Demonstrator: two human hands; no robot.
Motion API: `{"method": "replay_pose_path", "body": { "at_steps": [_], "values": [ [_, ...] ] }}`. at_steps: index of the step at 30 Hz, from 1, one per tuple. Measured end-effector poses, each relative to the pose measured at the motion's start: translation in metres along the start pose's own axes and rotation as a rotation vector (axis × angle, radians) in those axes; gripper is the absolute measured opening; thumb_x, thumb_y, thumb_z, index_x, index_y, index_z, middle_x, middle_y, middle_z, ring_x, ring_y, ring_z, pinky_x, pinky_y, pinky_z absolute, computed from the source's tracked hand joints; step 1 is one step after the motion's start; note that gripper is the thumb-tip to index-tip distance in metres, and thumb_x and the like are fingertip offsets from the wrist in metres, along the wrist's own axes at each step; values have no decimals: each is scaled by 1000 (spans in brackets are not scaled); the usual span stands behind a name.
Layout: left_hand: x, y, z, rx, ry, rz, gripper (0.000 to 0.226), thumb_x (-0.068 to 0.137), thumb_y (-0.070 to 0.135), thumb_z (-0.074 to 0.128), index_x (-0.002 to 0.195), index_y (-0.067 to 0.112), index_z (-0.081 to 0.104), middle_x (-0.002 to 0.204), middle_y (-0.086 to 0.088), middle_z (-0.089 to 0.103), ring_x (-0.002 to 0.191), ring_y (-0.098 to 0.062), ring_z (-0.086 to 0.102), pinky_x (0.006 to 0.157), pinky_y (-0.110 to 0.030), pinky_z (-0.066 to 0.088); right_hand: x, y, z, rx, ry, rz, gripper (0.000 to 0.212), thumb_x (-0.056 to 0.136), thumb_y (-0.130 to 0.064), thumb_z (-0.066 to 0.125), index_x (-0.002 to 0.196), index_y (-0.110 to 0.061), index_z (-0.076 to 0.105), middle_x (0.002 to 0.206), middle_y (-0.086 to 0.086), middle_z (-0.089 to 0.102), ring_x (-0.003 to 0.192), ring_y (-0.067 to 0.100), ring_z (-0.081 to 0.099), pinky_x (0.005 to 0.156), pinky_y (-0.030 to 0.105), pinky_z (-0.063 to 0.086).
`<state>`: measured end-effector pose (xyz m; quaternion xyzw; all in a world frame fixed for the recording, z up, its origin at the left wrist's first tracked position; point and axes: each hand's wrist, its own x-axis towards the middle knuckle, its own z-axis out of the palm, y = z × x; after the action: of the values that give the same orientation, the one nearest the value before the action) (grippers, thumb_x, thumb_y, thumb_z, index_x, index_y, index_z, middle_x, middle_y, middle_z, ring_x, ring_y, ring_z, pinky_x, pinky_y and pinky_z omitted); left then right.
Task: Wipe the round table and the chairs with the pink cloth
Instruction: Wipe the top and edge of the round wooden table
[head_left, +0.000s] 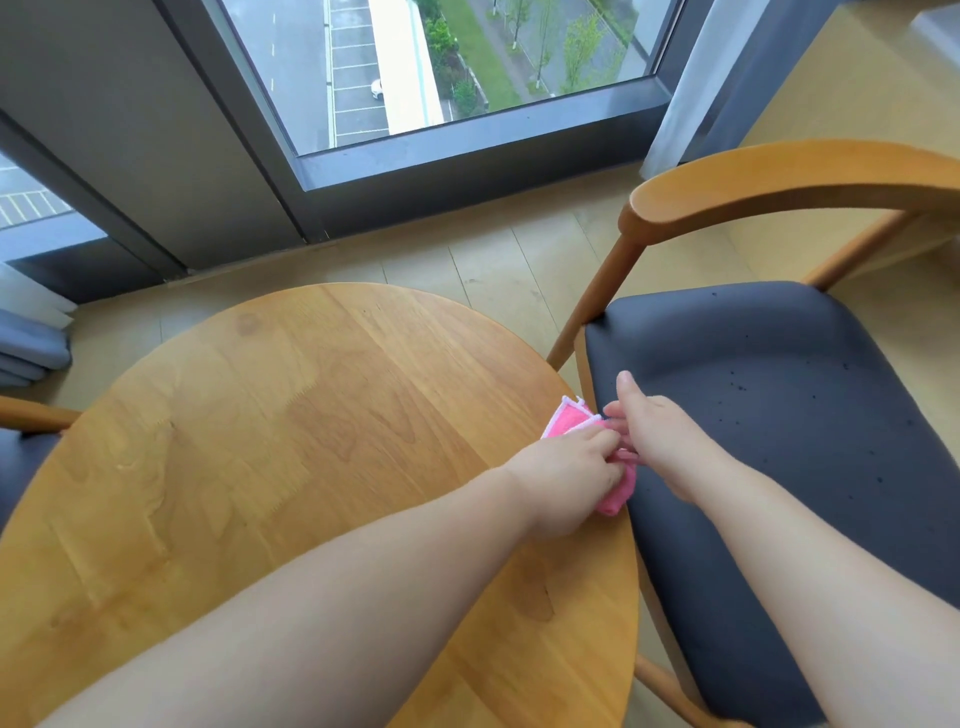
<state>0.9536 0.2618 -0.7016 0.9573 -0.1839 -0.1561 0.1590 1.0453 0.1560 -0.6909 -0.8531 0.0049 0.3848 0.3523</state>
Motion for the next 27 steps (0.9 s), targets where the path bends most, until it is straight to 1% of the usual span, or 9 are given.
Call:
{"method": "replay_pose_path", "body": {
  "at_steps": [2,3,4,7,9,13,16,20,27],
  "values": [
    [-17,-4,3,-22,45,4,36,92,20,52,128,14,53,125,-7,46,120,-24,41,102,-35,38,-1,4,5,-40,-11,10,70,99,-55,23,92,-1,67,91,13,68,88,29,64,84,41,52],
    [-26,-5,4,-22,71,6,36,90,21,53,126,14,53,124,-8,48,119,-26,42,104,-36,35,-2,6,9,-96,-4,8,62,99,-52,23,81,-10,65,82,7,64,78,24,61,72,34,49],
    [-36,-7,5,-20,101,4,37,89,21,53,125,13,53,124,-9,49,121,-27,43,106,-35,33,-4,7,12,-169,-6,0,52,100,-47,25,80,-14,60,81,5,60,74,21,57,64,31,43],
    [-63,-13,4,-25,152,-60,43,88,20,53,130,12,51,131,-11,49,125,-29,42,107,-35,31,-5,12,26,-407,-30,-84,31,100,-33,33,109,-11,53,103,8,59,88,21,56,64,31,40],
    [-76,-17,3,-32,156,-129,47,88,20,51,135,15,47,137,-9,45,128,-26,39,107,-33,31,-7,13,34,-478,10,-106,37,99,-37,38,123,-9,44,110,8,56,91,22,54,62,31,40],
    [-105,-15,4,-64,185,-274,49,88,19,50,136,17,47,136,-5,45,124,-22,41,100,-29,35,-12,17,45,-525,92,-97,48,100,-39,38,132,-4,35,128,17,49,109,34,53,80,40,45],
    [-131,-4,13,-89,216,-368,48,86,17,51,134,16,49,135,-4,47,123,-22,43,98,-29,36,-18,25,51,-519,146,-94,48,100,-38,37,132,-2,35,130,19,48,112,38,52,80,40,43],
    [-167,17,29,-135,277,-538,45,86,16,50,132,16,51,133,-3,49,121,-22,45,98,-31,39,-27,34,58,-487,213,-112,50,101,-37,35,132,1,34,132,23,46,117,42,48,87,42,41],
    [-213,88,61,-258,444,-762,39,84,10,54,123,11,59,124,-5,57,115,-25,52,91,-34,43,-63,74,66,-446,262,-59,53,102,-37,32,135,4,32,136,26,45,120,44,47,93,43,41]
  ]
}}
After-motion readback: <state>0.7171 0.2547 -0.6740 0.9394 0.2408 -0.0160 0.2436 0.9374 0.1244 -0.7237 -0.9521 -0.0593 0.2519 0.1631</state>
